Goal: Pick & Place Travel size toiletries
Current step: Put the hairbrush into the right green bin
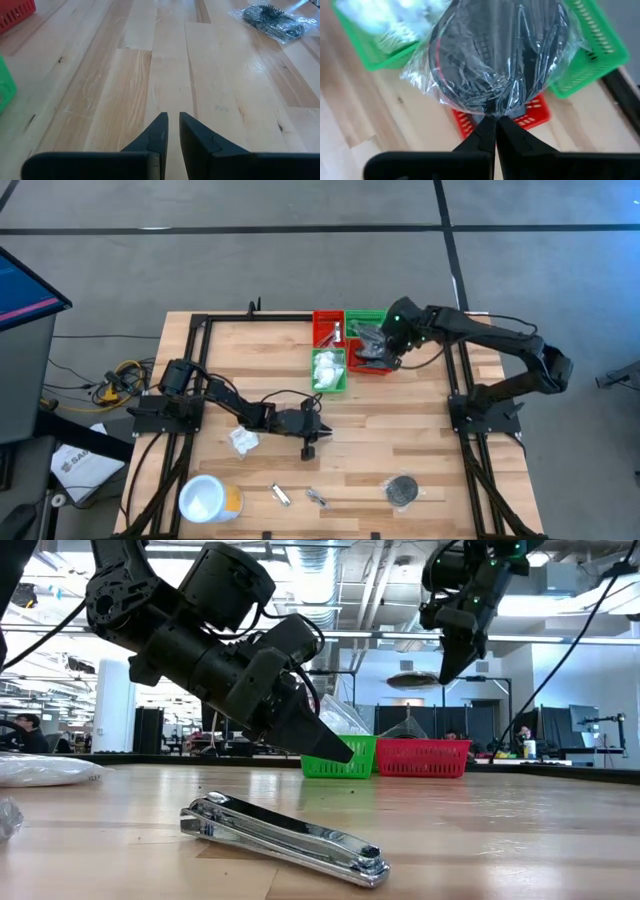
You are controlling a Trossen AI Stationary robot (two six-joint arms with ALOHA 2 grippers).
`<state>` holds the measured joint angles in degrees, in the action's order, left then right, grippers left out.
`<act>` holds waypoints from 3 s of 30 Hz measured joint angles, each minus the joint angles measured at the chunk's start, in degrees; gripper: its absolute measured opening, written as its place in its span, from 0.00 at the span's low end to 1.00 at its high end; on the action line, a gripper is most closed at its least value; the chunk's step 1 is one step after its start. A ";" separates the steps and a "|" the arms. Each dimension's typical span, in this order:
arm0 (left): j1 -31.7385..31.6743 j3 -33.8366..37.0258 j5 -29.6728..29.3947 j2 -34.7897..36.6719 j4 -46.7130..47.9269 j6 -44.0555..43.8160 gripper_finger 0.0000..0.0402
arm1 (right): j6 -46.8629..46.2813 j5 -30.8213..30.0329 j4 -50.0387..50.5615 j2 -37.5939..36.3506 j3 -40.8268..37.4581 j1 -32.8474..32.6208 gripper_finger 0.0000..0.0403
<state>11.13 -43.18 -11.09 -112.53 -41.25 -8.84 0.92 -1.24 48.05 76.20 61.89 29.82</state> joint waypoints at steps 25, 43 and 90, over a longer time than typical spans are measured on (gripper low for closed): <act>-1.89 -0.01 0.00 0.02 -1.32 -0.02 0.10 | 10.14 16.39 -1.28 13.75 5.68 15.81 0.00; -1.89 -0.02 0.00 0.02 -1.27 -0.02 0.10 | 11.30 18.26 4.15 24.34 16.41 17.73 0.00; -1.89 -0.02 0.00 0.02 -1.25 -0.02 0.10 | 10.59 20.84 10.26 24.29 16.39 15.83 0.47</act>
<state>9.23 -43.20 -11.09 -112.51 -42.50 -8.86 11.51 19.59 58.31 100.49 78.28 45.65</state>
